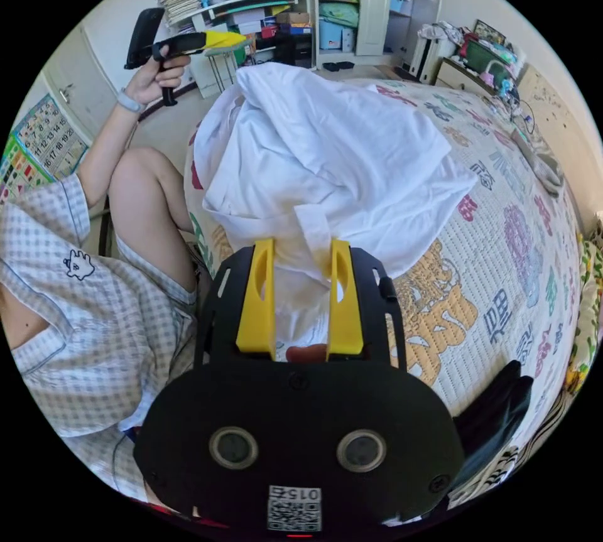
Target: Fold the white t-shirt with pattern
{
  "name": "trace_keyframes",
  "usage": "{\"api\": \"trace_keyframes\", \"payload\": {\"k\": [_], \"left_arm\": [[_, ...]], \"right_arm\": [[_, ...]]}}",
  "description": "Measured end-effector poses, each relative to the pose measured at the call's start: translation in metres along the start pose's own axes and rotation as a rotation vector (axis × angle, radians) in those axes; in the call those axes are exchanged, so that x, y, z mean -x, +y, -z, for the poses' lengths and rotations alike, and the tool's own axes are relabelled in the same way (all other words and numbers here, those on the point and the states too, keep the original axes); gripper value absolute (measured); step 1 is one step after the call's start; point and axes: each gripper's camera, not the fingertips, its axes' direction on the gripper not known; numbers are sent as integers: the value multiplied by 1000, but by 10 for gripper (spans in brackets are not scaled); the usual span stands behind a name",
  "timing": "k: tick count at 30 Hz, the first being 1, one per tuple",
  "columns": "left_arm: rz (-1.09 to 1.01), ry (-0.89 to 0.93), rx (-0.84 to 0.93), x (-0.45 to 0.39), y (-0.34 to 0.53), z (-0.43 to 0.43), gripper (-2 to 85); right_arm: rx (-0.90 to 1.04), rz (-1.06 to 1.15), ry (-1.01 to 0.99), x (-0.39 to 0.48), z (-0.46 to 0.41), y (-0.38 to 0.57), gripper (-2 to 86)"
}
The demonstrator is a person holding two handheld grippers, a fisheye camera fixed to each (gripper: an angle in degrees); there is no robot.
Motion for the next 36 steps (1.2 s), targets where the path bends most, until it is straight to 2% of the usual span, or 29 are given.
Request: {"api": "trace_keyframes", "payload": {"k": [3,6,8,10,15,16,20,24,28,31,33,34,36], "left_arm": [[-113,-31,119,-34,-9,-43,75],[-208,-109,193,-53,-14,-78,14],[-205,-128,230,-51,-19,-89,4],[-156,-110,204,-43,-23,-86,-1],[84,-122,-127,1,-4,-7,-5],[107,-133,-148,7,1,1,-6],[197,-259,-138,37,29,31,-7],[303,-293,-106,63,53,42,-7],[321,-211,20,77,55,35,-5],[305,-266,-76,64,52,52,7],[190,-139,-235,35,43,59,23],[146,-100,-254,26,39,56,26],[10,9,-175,-9,13,19,58]], "right_arm": [[-34,12,71,3,6,5,45],[-63,0,87,-2,14,10,31],[-100,-35,81,-11,23,15,22],[-154,-96,75,-24,37,25,9],[-380,-328,30,-72,89,80,-8],[-386,-351,31,-76,91,85,-9],[-333,-460,174,-96,100,108,-9],[-381,-543,115,-113,112,131,-6],[-274,-504,133,-114,108,132,13],[-498,-457,175,-97,132,139,54],[-693,-327,111,-81,139,138,63],[-701,-302,87,-79,137,133,66],[-562,-243,2,-82,112,102,77]]}}
